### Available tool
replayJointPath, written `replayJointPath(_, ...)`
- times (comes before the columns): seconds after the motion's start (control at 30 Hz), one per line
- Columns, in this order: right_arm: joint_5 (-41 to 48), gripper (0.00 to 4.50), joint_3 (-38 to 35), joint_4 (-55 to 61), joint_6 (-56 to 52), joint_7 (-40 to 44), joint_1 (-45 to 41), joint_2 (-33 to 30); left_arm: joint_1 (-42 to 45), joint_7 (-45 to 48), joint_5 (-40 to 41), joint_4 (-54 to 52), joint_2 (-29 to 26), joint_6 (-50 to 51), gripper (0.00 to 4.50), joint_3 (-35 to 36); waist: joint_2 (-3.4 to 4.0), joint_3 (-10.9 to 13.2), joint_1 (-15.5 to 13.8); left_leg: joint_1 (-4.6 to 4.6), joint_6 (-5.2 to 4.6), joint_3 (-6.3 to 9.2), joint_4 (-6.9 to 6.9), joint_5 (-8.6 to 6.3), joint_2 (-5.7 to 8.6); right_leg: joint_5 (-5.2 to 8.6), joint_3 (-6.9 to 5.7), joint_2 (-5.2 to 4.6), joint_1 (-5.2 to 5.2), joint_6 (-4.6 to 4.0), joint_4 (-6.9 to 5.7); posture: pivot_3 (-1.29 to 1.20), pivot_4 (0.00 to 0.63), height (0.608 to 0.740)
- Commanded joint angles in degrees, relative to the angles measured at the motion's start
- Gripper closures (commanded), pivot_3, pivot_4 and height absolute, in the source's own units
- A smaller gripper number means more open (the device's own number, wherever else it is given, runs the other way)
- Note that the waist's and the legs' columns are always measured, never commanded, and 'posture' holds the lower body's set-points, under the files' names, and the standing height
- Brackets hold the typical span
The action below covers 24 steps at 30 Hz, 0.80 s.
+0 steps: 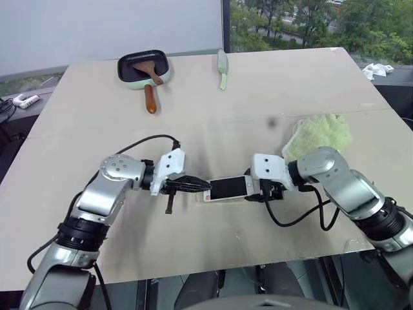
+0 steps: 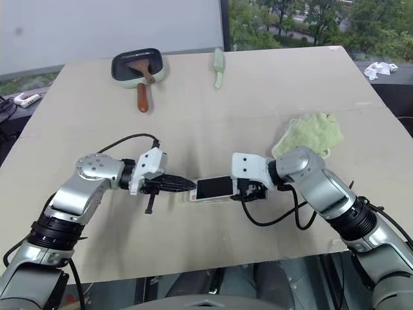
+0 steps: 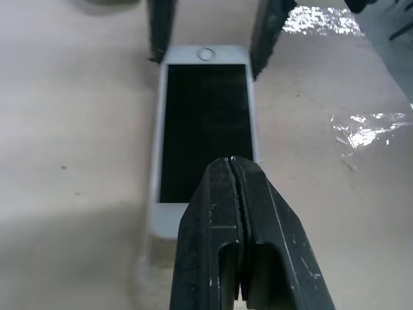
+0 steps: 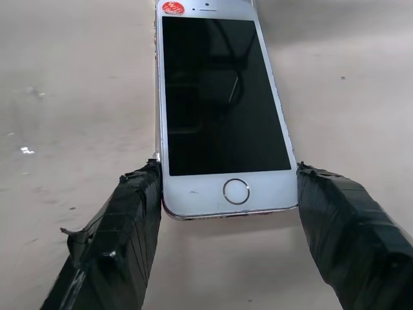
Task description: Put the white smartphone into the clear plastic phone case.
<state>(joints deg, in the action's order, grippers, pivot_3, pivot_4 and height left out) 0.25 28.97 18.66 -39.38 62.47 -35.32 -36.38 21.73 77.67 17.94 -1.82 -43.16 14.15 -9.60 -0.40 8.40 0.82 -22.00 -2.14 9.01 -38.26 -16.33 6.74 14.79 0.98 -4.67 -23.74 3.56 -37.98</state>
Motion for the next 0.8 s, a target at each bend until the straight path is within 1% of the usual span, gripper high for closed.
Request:
replayJointPath(0.03,-0.3,1.62,-0.3,0.9,0.4,-1.0,0.0,0.1,-1.1,-0.8,-0.8,-1.9,-0.5,-0.6,4.5,0.0,0.0,0.0,0.0,0.0,0.0,0.0,0.0,0.0,0.0,0.0,0.0,0.0,0.0,0.0,0.0,0.0,0.15,0.74)
replayJointPath(0.27,0.2,1.62,0.4,1.8,0.1,-0.8,0.5,-0.1,-3.2,-4.6,-3.3,-3.5,1.1,0.0,4.5,-1.9,0.0,0.0,-0.1,0.0,0.0,0.0,0.0,0.0,0.0,0.0,0.0,0.0,0.02,0.0,0.01,0.0,0.15,0.74)
replayJointPath(0.43,0.1,1.62,0.6,1.8,-0.3,-1.3,0.6,0.4,-3.8,-6.2,-3.9,-1.6,2.2,-1.3,4.5,-1.9,0.0,0.0,-0.1,0.01,0.0,0.0,-0.01,0.0,0.0,0.0,0.0,0.0,0.02,0.0,0.0,0.0,0.15,0.74)
replayJointPath(0.8,0.6,1.62,0.9,2.1,-1.7,-2.6,1.2,0.8,-5.7,-8.0,-5.6,2.6,1.9,-4.6,4.5,-2.2,-0.01,0.0,-0.1,0.05,0.0,-0.01,-0.01,0.0,0.0,0.0,0.02,0.0,0.03,0.0,-0.01,0.0,0.15,0.74)
